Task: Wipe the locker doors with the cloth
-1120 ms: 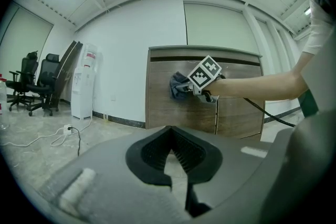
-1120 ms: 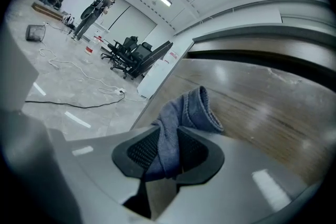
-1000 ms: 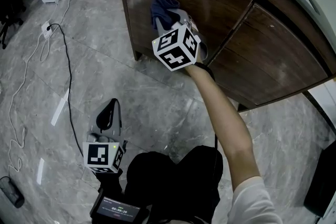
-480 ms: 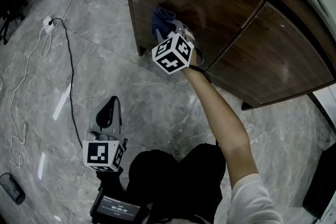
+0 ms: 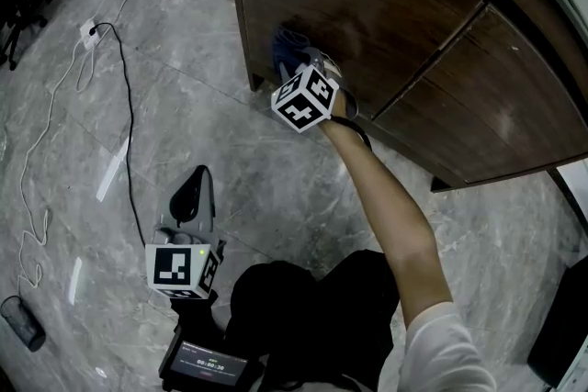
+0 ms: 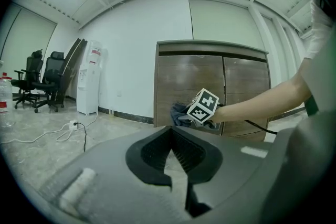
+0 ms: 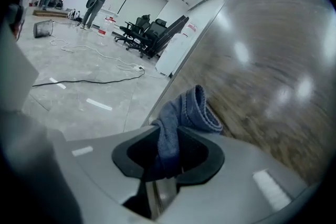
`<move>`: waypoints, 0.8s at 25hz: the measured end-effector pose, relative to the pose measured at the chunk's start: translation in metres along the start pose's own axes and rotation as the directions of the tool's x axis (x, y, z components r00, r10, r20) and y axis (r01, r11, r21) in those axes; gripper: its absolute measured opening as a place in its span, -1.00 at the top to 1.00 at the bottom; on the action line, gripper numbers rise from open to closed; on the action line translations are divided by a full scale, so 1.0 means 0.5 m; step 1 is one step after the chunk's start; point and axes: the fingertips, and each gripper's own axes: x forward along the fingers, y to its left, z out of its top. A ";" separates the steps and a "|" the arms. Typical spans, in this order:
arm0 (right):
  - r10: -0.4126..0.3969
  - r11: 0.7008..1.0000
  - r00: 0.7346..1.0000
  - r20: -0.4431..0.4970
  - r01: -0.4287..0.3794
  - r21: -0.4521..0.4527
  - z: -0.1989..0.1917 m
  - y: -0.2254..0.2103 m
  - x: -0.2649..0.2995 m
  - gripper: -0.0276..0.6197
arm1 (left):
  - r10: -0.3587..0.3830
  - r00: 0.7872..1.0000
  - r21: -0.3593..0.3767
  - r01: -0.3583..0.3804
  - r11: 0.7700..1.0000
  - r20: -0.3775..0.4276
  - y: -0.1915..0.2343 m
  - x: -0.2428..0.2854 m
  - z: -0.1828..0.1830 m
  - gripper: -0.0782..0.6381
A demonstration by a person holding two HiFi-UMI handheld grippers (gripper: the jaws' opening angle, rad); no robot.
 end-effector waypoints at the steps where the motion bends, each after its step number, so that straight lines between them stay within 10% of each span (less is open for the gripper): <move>1: 0.007 1.000 1.000 -0.008 -0.007 -0.003 -0.006 0.006 0.006 0.59 | 0.000 1.000 -0.001 0.000 1.000 0.000 0.000 0.000 -0.001 0.77; 20: 0.037 0.999 0.998 -0.044 -0.036 0.029 -0.005 0.030 0.040 0.59 | 0.015 1.000 -0.007 -0.015 1.000 -0.003 0.019 -0.007 -0.009 0.77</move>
